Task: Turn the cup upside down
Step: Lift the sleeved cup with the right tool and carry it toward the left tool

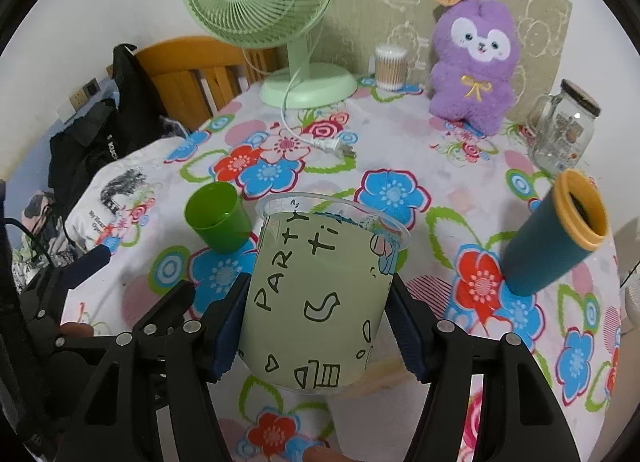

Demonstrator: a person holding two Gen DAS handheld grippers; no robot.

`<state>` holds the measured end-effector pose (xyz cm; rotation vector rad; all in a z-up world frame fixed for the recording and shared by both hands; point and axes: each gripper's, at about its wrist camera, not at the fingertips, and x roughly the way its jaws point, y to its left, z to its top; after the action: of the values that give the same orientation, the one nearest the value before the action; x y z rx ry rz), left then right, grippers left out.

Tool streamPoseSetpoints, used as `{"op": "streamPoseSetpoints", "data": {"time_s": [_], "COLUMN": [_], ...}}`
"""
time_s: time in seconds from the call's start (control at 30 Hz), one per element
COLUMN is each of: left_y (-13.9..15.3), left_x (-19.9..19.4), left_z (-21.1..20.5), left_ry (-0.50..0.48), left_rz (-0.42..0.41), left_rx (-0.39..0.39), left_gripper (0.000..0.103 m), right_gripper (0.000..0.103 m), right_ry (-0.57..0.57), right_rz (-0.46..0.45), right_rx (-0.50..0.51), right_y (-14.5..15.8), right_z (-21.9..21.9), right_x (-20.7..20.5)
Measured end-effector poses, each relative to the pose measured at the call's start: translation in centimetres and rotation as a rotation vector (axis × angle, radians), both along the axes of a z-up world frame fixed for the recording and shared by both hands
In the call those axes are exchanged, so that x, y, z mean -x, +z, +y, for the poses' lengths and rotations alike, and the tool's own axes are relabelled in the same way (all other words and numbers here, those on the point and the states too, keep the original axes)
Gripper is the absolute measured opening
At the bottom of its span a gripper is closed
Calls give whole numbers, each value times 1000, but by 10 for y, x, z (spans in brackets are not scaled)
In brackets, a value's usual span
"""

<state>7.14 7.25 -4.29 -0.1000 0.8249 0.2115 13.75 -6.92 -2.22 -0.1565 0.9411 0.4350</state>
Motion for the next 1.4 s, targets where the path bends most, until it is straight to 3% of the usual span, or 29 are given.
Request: {"op": "streamPoseSetpoints", "data": {"time_s": [0.47,0.8,1.13,1.4], "left_y": [22,27,16,-2], "left_x": [32,50,72,92], "left_z": [-40,-55,-75,-95], "left_ry": [-57,-79,-119,-157], "left_rz": [-38,-42,-21,20], "left_rx": [1,16,45,58], "left_gripper": [103,103,103,103], "right_gripper": [68,68,68,68], "right_ry": [-20,3,-11,-83], "right_rz": [-134,-138,-120,-34], "right_rx": [-37,-53,83,109], "right_y": [44,58,31,-2], "right_z": [-47,-72,-92,-125], "right_x": [53,91,139,159]}}
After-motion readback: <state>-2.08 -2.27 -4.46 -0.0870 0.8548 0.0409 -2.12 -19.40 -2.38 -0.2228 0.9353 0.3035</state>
